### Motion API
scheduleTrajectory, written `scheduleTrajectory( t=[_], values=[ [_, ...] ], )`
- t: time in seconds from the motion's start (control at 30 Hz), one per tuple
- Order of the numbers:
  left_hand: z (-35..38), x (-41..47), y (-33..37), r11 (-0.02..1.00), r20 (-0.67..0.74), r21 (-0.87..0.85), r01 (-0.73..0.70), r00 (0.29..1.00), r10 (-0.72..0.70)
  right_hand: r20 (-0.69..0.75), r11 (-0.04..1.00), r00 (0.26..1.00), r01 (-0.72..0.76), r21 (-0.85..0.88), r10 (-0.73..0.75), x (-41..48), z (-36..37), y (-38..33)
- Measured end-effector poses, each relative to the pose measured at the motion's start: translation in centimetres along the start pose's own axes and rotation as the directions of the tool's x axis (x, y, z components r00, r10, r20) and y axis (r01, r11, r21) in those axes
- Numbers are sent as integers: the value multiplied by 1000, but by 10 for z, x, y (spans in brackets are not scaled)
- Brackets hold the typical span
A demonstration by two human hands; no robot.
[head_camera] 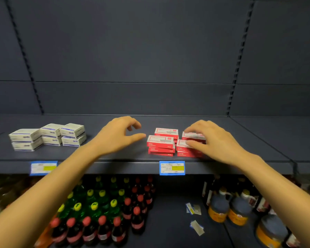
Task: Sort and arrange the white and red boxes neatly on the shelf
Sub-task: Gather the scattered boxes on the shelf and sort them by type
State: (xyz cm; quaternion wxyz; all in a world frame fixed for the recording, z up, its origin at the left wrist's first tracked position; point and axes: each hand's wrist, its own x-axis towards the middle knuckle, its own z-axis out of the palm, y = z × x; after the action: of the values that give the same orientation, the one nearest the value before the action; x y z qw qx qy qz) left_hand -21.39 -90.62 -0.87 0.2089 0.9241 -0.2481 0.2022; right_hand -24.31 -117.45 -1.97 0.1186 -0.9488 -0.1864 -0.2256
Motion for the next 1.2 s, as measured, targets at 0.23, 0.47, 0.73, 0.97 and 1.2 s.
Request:
scheduleTrajectory(
  t=[0.23,0.47,0.73,0.97,1.2],
  values=[
    [-38,-46,-23,962,-91,212,170,984,-154,-25,970,971,240,33,-239,48,14,-70],
    [-90,-115,-71,851,-212,335,405,912,-351,21,900,907,413,141,-420,84,53,-162],
    [-159,-197,-149,720,-282,409,560,828,-484,38,821,843,512,251,-537,126,100,-289],
    [-232,-254,-238,684,-275,425,592,805,-526,56,825,841,513,236,-538,172,141,-407],
    [-279,-292,-325,686,-240,443,577,814,-530,93,853,860,473,220,-501,214,183,-503]
  ],
)
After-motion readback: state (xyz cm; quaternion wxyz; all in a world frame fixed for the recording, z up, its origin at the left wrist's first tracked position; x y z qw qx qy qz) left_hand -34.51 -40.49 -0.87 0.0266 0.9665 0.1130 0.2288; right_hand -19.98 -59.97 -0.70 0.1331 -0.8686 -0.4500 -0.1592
